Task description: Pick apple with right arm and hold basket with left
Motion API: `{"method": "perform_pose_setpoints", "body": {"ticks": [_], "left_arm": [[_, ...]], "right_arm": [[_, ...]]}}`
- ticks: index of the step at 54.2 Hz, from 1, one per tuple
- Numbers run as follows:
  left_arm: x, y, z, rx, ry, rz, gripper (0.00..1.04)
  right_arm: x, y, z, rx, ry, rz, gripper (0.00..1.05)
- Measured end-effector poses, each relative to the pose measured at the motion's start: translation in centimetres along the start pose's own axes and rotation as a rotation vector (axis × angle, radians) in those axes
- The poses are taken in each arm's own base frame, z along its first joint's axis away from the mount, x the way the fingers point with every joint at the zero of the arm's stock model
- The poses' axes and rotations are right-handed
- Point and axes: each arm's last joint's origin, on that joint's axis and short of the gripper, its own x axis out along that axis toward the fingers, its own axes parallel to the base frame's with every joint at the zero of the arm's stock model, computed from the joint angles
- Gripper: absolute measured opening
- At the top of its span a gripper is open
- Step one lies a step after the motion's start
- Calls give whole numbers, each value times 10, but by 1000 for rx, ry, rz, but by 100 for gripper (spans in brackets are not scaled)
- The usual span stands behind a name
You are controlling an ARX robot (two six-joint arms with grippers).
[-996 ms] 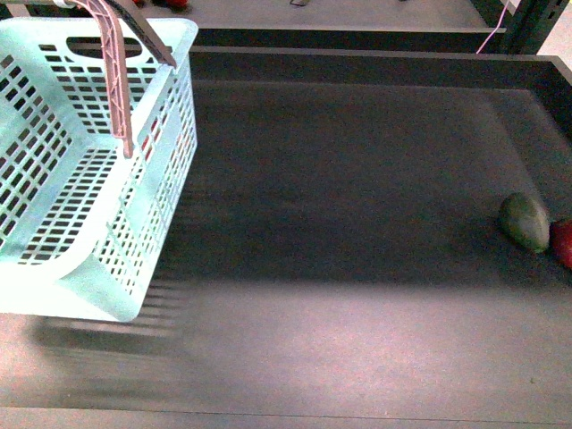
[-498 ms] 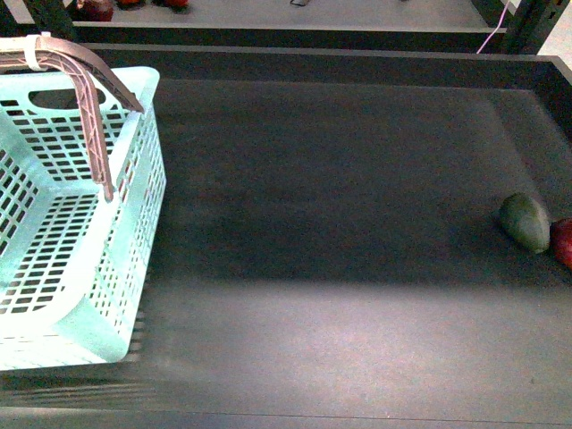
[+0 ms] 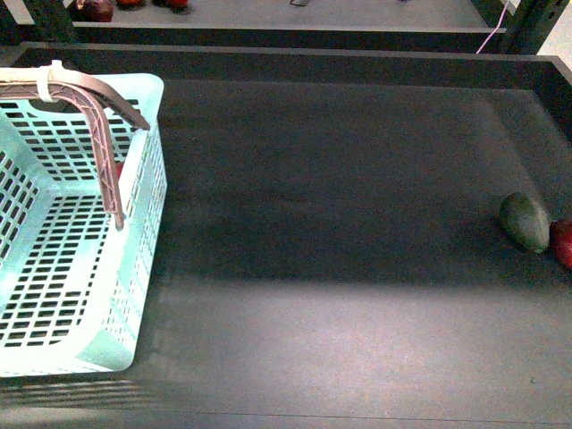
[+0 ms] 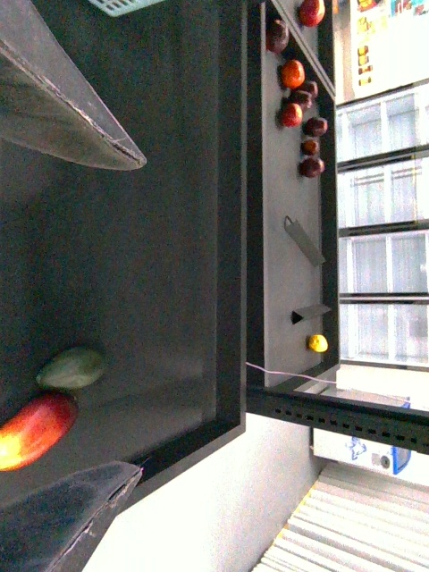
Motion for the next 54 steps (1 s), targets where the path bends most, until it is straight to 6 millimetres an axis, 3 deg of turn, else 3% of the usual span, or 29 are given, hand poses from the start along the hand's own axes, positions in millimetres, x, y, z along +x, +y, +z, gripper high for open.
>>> {"method": "perform_pose_setpoints", "body": {"ticks": [12, 23, 34, 42, 51, 54], "left_arm": [[-14, -3, 2, 7, 12, 14, 67], [-45, -4, 6, 27, 53, -3, 99], [-80, 8, 19, 86, 87, -20, 98], [-101, 6, 26, 137, 99, -77, 98], [-102, 6, 26, 184, 115, -103, 97], [-95, 13, 24, 328, 185, -299, 88]], "right_arm": [[0, 0, 0, 0, 0, 0, 96], [0, 0, 0, 0, 0, 0, 96], [0, 0, 0, 0, 0, 0, 96], [0, 0, 0, 0, 0, 0, 96], [0, 0, 0, 0, 0, 0, 96], [0, 0, 0, 0, 0, 0, 96]]}}
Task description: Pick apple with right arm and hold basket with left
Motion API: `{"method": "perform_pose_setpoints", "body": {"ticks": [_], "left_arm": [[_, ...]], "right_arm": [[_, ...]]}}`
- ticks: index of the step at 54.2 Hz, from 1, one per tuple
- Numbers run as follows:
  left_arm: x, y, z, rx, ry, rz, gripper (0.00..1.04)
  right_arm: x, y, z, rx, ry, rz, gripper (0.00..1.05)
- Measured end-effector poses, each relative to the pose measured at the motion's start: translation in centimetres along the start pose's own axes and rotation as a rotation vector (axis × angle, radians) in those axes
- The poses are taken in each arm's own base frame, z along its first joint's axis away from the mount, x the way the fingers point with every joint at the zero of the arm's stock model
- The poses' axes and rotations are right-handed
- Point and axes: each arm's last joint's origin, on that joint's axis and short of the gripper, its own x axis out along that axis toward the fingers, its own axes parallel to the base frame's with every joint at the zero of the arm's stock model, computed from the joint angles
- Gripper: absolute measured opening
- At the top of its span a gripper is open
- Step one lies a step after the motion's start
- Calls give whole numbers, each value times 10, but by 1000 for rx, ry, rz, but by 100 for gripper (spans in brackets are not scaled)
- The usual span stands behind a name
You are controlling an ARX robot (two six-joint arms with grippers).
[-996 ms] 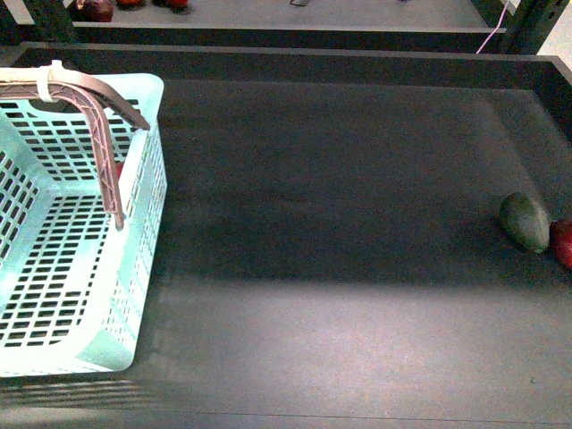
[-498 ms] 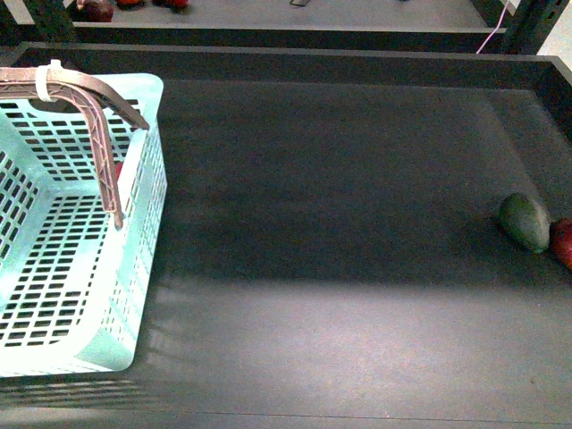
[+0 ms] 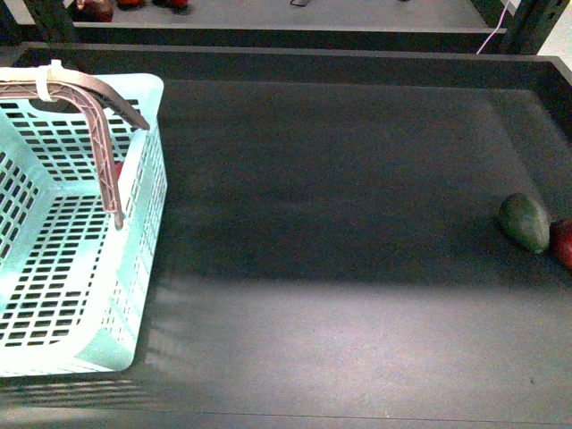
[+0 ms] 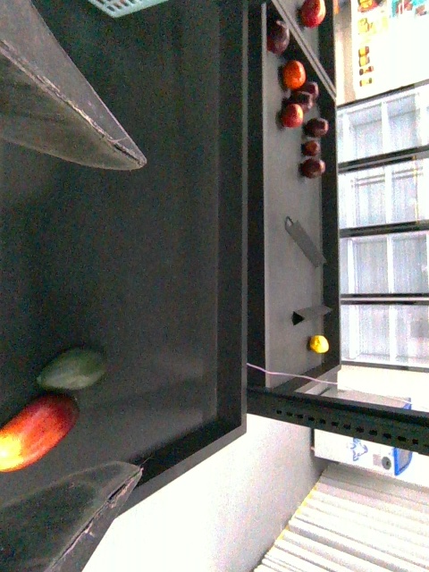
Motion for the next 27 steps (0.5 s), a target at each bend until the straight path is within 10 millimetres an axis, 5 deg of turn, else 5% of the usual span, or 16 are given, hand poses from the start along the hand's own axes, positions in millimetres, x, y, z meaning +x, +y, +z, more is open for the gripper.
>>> {"method": "perform_pose_setpoints", "body": {"ticks": [6, 13, 27], "left_arm": [[-8, 26, -17, 514, -138, -335, 69], [-39, 34, -20, 930, -406, -482, 45], [-64, 70, -31, 1114, -450, -443, 3]], "right_arm": [[0, 0, 0, 0, -1, 0, 96], [0, 0, 0, 0, -1, 1, 96], [0, 0, 0, 0, -1, 0, 96]]}}
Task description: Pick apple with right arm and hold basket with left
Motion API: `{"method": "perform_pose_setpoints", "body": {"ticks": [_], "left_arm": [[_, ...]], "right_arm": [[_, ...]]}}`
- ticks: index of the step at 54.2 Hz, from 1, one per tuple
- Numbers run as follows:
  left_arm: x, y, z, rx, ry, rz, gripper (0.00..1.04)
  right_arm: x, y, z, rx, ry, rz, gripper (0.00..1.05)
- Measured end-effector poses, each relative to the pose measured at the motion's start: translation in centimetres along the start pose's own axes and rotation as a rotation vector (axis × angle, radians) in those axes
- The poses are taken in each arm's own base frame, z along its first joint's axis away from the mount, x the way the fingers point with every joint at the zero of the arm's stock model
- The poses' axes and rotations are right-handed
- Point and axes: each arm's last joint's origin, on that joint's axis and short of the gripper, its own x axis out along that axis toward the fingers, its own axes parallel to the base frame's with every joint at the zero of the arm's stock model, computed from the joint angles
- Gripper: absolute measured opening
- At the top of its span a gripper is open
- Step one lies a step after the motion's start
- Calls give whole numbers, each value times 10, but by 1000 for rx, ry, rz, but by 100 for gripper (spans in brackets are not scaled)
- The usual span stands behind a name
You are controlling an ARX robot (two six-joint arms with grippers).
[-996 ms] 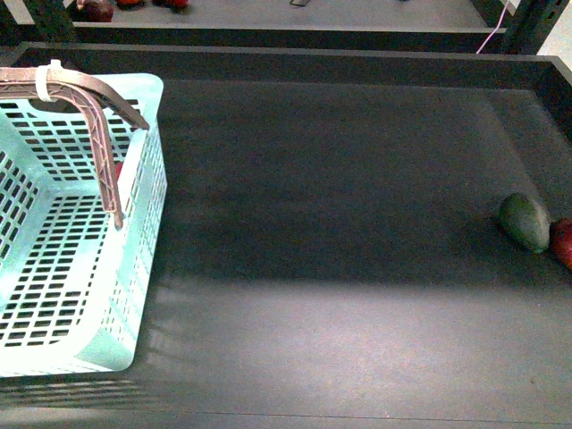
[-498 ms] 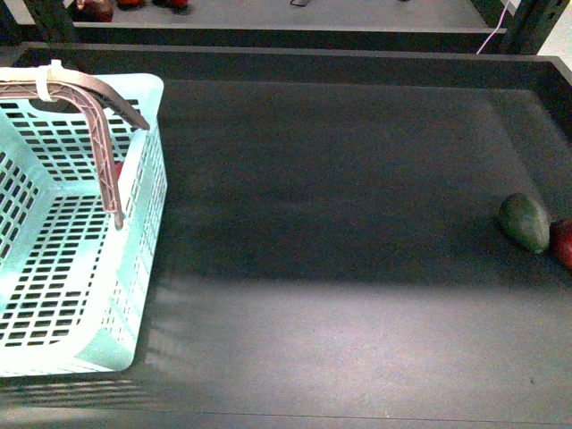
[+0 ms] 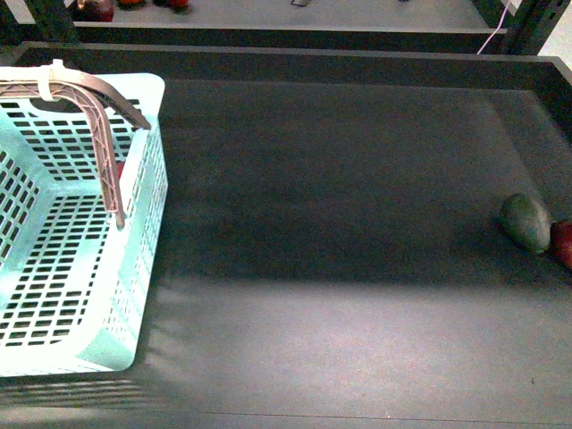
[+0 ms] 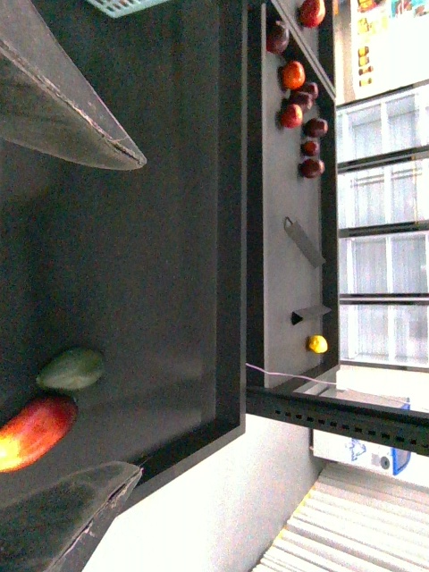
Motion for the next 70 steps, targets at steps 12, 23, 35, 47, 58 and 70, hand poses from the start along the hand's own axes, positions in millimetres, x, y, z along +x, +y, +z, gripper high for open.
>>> {"method": "perform_pose_setpoints", "body": {"ticks": [12, 23, 35, 47, 58, 70], "left_arm": [[-29, 0, -7, 20, -6, -1, 3], [-47, 0, -12, 23, -5, 0, 3], [-67, 1, -24, 25, 2, 0, 3], [-81, 1, -19, 26, -14, -1, 3], [-89, 1, -17, 26, -24, -1, 3], [-98, 1, -15, 26, -29, -1, 3]], "right_arm": [[0, 0, 0, 0, 0, 0, 96], [0, 0, 0, 0, 0, 0, 96], [0, 0, 0, 0, 0, 0, 96], [0, 0, 0, 0, 0, 0, 96], [0, 0, 0, 0, 0, 0, 96], [0, 0, 0, 0, 0, 0, 96]]}}
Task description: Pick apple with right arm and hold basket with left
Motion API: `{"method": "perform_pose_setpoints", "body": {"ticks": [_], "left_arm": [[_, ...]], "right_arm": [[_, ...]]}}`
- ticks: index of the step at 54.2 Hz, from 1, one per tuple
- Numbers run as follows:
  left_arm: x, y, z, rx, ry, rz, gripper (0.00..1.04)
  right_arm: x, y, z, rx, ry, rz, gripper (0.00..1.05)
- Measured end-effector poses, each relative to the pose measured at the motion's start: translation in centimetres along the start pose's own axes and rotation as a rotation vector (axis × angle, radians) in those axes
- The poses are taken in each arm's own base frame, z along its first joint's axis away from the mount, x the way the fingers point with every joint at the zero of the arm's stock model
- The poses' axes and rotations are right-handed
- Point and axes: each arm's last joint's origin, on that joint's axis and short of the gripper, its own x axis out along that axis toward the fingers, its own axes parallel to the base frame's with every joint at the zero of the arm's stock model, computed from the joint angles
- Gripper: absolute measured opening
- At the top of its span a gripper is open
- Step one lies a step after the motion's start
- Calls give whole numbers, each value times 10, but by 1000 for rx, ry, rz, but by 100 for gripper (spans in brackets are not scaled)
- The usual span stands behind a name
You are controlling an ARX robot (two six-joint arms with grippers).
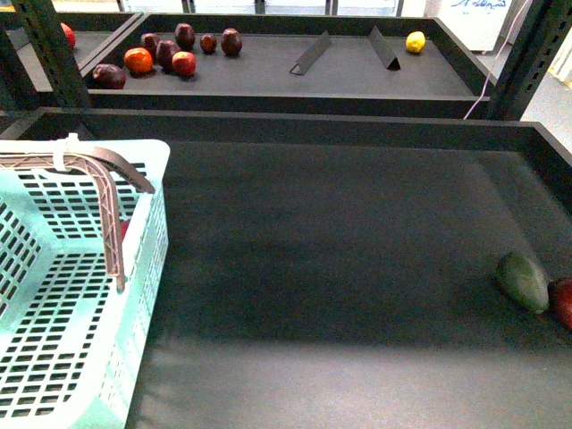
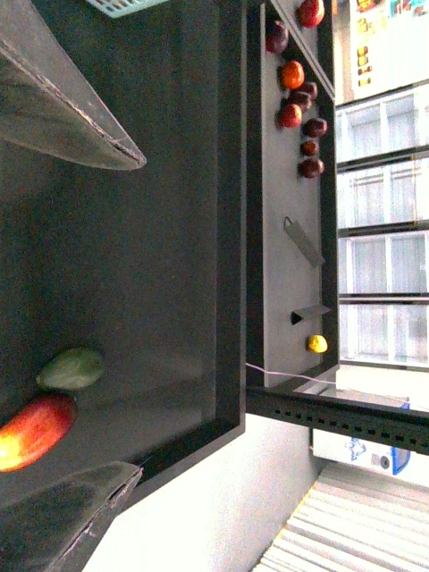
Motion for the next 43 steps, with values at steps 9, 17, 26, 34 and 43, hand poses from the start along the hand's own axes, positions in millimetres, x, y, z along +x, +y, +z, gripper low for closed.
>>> {"method": "perform_pose_setpoints", "body": {"ticks": [9, 17, 26, 34, 43], "left_arm": [[-5, 0, 0, 0, -2, 0, 3], [-8, 0, 0, 0, -2, 0, 3], [-11, 0, 0, 0, -2, 0, 3], [-18, 0, -4, 0, 28, 0, 3], [-24, 0, -3, 0, 2, 0, 3]], "right_arm": [[0, 0, 0, 0, 0, 0, 96], [0, 0, 0, 0, 0, 0, 96], [0, 0, 0, 0, 0, 0, 96], [0, 0, 0, 0, 0, 0, 96], [0, 0, 0, 0, 0, 0, 96]]}}
